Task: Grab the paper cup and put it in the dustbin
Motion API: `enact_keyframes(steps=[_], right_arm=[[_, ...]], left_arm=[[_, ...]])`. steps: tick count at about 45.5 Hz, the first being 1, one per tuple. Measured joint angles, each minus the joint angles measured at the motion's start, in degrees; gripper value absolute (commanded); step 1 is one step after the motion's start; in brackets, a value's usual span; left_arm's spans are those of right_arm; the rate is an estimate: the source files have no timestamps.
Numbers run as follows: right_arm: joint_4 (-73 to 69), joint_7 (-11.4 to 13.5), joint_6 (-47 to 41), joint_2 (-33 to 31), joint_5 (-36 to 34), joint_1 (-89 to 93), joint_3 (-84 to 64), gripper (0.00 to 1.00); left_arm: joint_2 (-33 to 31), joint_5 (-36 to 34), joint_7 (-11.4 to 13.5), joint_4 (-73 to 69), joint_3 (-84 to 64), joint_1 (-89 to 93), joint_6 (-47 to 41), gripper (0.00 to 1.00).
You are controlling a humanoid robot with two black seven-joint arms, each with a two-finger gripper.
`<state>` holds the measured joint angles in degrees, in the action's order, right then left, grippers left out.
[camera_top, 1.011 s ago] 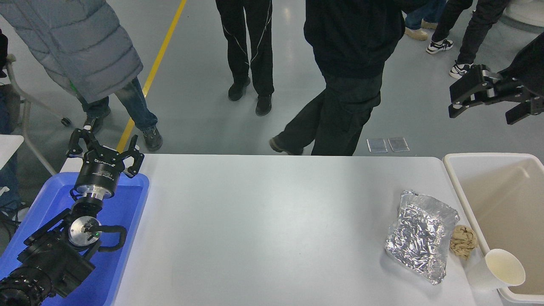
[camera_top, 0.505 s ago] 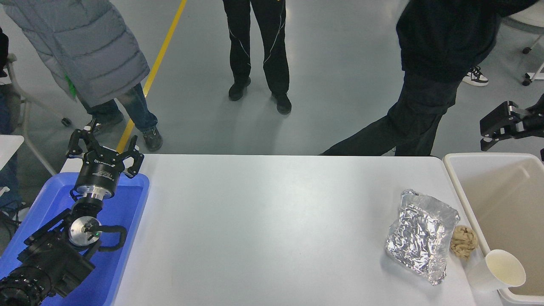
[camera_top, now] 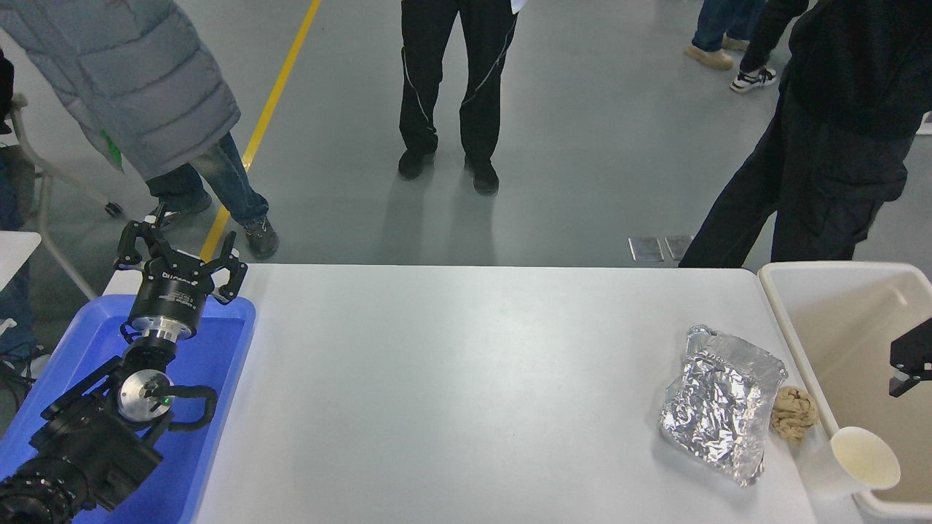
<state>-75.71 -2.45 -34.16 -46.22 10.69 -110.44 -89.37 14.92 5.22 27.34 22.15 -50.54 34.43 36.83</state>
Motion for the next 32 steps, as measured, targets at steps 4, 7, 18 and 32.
enact_keyframes(steps=[4, 7, 18, 32], right_arm=[[0.12, 0.02, 4.53, -1.23, -0.09, 2.52, 1.12, 1.00], [0.20, 0.05, 8.51, -1.93, -0.13, 4.82, 2.31, 1.00], [0.66, 0.05, 18.68, -3.09, 0.16, 12.96, 7.07, 1.00], [1.00, 0.07, 22.82, -3.45, 0.66, 20.06, 12.54, 1.00]], left_arm=[[-0.01, 0.00, 0.00, 0.01, 0.00, 0.01, 0.00, 0.98], [-0.02, 0.00, 0.00, 0.01, 0.00, 0.01, 0.00, 0.98], [-0.04, 0.03, 0.00, 0.01, 0.00, 0.01, 0.00, 0.98], [0.00, 0.05, 0.00, 0.01, -0.06, 0.01, 0.00, 0.98]])
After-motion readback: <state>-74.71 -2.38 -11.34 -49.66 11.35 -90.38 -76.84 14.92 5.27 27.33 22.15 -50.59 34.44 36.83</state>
